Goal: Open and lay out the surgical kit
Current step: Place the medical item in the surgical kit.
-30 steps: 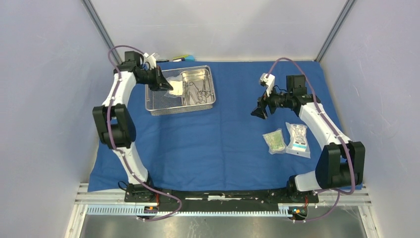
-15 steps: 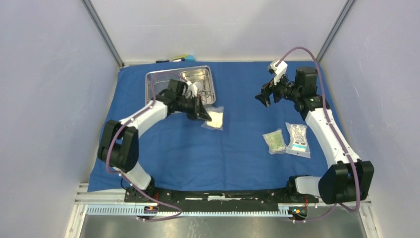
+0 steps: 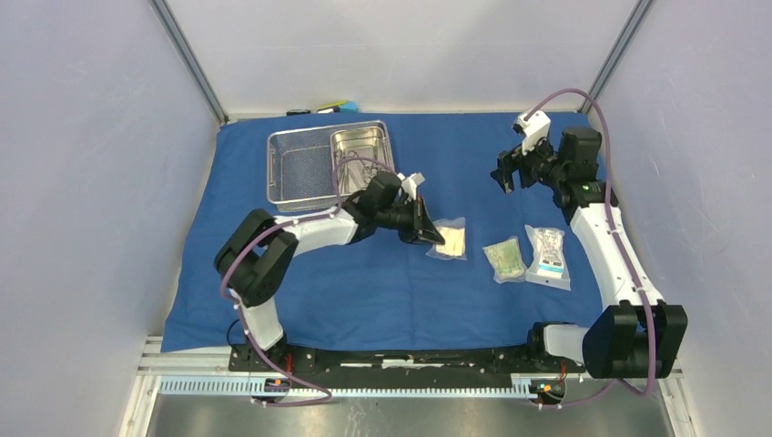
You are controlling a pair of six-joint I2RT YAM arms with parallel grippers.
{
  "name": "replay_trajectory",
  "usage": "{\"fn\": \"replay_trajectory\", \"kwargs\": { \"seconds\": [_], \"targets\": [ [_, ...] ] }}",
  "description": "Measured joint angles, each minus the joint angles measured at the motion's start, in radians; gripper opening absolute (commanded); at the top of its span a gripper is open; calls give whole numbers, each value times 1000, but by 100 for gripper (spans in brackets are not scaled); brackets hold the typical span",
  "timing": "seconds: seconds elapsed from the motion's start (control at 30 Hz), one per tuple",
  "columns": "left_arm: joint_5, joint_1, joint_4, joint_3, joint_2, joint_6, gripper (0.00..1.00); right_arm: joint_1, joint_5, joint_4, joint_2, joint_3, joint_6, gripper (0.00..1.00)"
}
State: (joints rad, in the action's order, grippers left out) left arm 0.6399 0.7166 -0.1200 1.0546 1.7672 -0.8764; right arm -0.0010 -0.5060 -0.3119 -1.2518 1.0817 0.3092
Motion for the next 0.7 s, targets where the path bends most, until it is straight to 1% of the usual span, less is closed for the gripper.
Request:
{"fn": "replay_trajectory", "kwargs": {
  "seconds": [0.27, 0.4, 0.57, 0.7],
  "targets": [
    [-39, 77, -124, -3, 156, -147, 9, -41, 16, -14, 37, -2, 13, 88],
    [-61, 118, -175, -3, 211, -183, 9, -68, 18, -29, 71, -29, 23, 88],
    [-76, 164, -221, -3, 250, -219, 10, -109, 28, -95, 81, -67, 58, 89],
    [-87, 177, -245, -1, 275, -225, 11, -126, 30, -138, 86, -115, 83, 89]
  ]
}}
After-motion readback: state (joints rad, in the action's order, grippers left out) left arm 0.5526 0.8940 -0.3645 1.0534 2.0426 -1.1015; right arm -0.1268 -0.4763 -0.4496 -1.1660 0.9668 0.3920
